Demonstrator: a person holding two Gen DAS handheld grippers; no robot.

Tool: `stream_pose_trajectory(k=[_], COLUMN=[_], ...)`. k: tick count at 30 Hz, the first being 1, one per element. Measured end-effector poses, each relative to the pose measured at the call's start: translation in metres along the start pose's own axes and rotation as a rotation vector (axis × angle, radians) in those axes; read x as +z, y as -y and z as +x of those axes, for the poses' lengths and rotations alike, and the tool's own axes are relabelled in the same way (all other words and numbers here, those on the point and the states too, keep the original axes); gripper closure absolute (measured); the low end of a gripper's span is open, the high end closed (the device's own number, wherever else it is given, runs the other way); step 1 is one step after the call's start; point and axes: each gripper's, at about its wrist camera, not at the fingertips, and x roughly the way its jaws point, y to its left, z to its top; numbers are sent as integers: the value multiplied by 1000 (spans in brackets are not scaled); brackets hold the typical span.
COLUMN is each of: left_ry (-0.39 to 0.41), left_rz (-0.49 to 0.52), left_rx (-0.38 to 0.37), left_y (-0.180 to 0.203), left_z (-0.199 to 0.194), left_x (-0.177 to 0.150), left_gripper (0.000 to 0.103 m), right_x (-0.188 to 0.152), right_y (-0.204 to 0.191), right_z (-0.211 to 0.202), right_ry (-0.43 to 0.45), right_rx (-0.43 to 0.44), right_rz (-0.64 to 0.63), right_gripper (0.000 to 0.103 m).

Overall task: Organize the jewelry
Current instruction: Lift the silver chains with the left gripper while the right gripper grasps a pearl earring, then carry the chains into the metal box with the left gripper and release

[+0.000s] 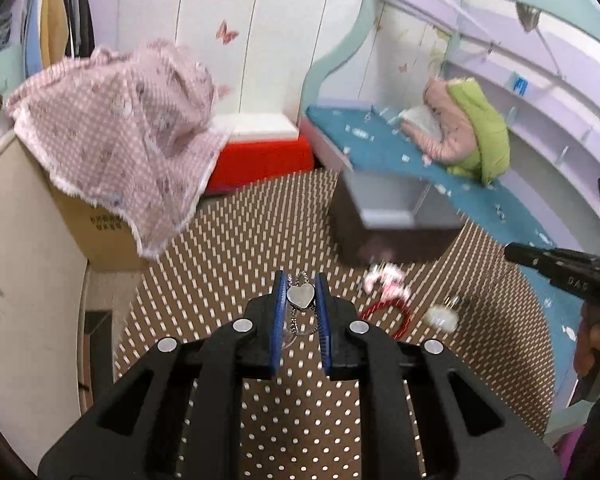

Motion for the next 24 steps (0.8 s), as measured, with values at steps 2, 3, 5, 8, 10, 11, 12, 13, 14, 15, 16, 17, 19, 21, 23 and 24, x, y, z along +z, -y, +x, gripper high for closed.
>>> stream_pose_trajectory(k=[2, 3, 5, 8, 10, 11, 12, 13, 14, 15, 16, 17, 19, 21, 23, 24], left_ry=[41, 60, 88, 142, 168, 188, 199, 210, 221, 233, 242, 250, 259, 265, 265, 261], left_rz=[20, 29, 44, 71, 84, 93, 97, 99, 101, 104, 108, 115, 121, 131, 136, 140], left_rx=[-4, -8, -17, -36, -46, -51, -57, -67, -78, -89, -98, -113, -132, -153, -170, -175], left_y=[2, 4, 5, 13, 18, 21, 23, 24, 26, 29, 32, 37, 43, 52, 58, 62], left_z=[-15, -22, -31, -49, -57, -62, -65, -67, -69, -72, -73, -73, -72, -69, -64, -59], left_x=[15, 21, 34, 54, 64, 71, 77, 82, 88, 96, 103, 113, 125, 139, 150, 157], left_gripper=[88, 88, 88, 88, 88, 88, 88, 88, 88, 88, 88, 88, 88, 88, 88, 88], right_x=[8, 13, 22, 33, 40, 46, 50, 54, 62, 68, 74, 78, 91, 101, 111, 115], right_y=[-6, -10, -15, -21, -25, -28, -29, -31, -33, -34, -33, -33, -33, -33, -31, -29], right_z=[-9, -14, -23, -33, -39, -43, -45, -47, -49, -49, -51, -52, -52, -50, -43, -38], right_ry=[19, 30, 51, 78, 95, 108, 116, 126, 139, 146, 154, 160, 175, 179, 173, 167], right_rx=[11, 11, 19, 34, 33, 38, 41, 41, 38, 38, 39, 40, 43, 44, 45, 45], right_rz=[-22, -38, -58, -83, -100, -110, -116, -123, -131, -134, -137, -138, -142, -148, -148, -145], right_gripper=[95, 95, 95, 95, 95, 95, 95, 95, 95, 95, 95, 95, 95, 95, 95, 95])
